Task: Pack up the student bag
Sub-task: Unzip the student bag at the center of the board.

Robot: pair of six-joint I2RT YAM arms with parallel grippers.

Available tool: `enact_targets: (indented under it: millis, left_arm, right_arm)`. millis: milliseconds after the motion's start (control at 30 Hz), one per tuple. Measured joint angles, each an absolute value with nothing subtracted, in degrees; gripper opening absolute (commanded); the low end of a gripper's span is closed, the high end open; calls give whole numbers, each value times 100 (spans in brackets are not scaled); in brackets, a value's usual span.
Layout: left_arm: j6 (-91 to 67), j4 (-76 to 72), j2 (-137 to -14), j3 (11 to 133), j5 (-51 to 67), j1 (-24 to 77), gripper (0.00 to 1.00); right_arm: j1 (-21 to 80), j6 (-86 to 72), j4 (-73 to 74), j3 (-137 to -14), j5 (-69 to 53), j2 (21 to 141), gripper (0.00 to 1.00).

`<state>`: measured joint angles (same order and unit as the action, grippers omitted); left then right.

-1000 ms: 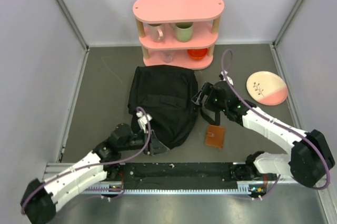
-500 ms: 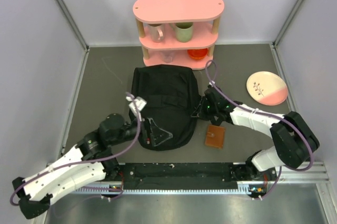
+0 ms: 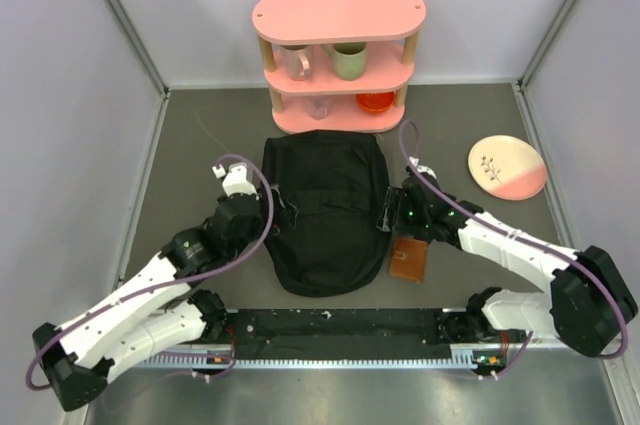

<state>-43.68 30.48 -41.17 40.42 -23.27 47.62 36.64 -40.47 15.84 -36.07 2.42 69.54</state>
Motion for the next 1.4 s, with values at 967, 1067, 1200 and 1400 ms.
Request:
enact_targets:
  millis: [967,1067,1200,1400]
  left_arm:
    - [-4707,1625,-3662,2060,-659,3581,81]
    - [-4724,1535,-3754,2032,-552,3570,78]
    - [-4731,1485,-3846,2032,-440,3570,73]
    - [-4742,1452,-3850,2032,-344,3570,70]
  right_arm:
    - [3647,-3651,2191,-6678,-176,9258,50]
    - [3647,-3636,2191,-6681,-187,9306,50]
    - [3701,-3612,2193,-6681,-134,9354,49]
    - [3944,-3557,2189,-6687,207,9574,40]
